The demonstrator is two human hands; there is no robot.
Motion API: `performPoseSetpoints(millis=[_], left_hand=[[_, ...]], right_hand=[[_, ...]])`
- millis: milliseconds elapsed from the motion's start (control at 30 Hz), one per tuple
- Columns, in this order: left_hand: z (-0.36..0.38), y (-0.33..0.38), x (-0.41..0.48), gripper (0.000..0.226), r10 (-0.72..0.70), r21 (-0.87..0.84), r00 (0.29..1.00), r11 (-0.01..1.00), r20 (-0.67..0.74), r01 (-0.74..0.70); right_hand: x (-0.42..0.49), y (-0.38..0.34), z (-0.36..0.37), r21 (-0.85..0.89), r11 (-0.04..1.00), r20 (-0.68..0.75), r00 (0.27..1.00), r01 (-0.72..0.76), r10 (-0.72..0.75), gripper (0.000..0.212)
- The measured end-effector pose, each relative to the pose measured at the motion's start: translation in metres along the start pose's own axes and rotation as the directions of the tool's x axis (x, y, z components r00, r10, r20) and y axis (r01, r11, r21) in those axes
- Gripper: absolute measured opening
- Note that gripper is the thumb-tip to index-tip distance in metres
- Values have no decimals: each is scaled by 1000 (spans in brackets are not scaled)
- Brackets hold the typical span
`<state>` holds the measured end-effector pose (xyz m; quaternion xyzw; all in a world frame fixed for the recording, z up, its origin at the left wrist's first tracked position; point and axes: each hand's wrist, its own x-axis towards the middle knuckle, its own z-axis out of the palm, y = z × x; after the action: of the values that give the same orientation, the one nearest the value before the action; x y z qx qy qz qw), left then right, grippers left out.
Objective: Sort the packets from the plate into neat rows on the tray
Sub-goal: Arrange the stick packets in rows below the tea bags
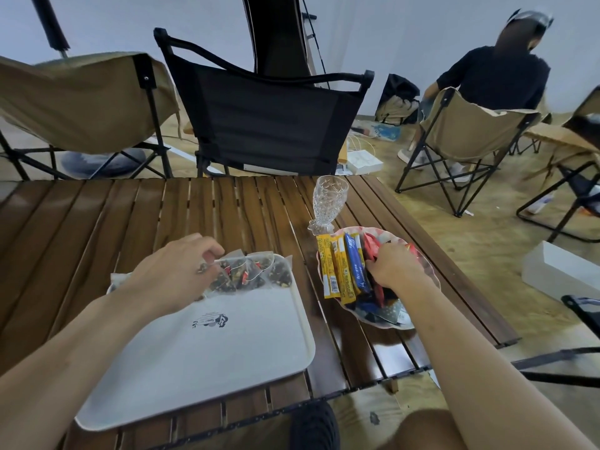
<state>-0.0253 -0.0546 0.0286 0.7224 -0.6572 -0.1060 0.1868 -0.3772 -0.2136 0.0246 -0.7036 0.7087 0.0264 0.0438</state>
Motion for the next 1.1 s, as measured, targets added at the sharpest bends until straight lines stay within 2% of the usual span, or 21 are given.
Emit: performPoseSetpoints(millis=[133, 267, 567, 700, 767, 833, 900, 967, 1033, 1100], left_hand=[[-4, -5, -2, 22, -15, -25, 1000, 1000, -2, 15], [-8, -11, -4, 23, -29, -42, 1000, 999, -12, 28], [-17, -23, -9, 22, -51, -82, 998, 995, -43, 48], [-21, -27, -13, 22, -72, -126, 996, 990, -47, 66], [-24, -32, -16, 22, -100, -162, 993, 983, -59, 89], [-25, -38, -18, 17, -134, -220, 988, 969, -71, 115], [-28, -47, -22, 14, -160, -262, 984, 955, -78, 135], [-32, -56, -27, 11, -176, -288, 981, 947, -82, 146], [-37, -65, -35, 11, -178, -284, 982, 947, -66, 152], [-40, -73, -45, 13, -157, -278, 987, 949, -10, 148]], right_hand=[[2, 6, -2, 50, 998, -40, 998, -41, 43, 27], [4, 23, -6, 243, 964, -69, 990, -106, 126, 39], [1, 33, -20, 491, 871, -147, 981, -36, 124, 39], [-14, 11, -29, 570, 817, -209, 977, 81, 48, 40], [-32, -13, -40, 627, 757, -197, 977, 185, -76, 34], [-56, -42, -51, 708, 659, -115, 962, 254, -248, 28], [-81, -75, -53, 737, 603, 8, 888, 306, -460, 21], [-98, -103, -46, 742, 576, 153, 749, 344, -645, 19], [-111, -126, -33, 758, 556, 292, 586, 340, -756, 24], [-121, -144, -21, 755, 557, 373, 472, 347, -799, 31]])
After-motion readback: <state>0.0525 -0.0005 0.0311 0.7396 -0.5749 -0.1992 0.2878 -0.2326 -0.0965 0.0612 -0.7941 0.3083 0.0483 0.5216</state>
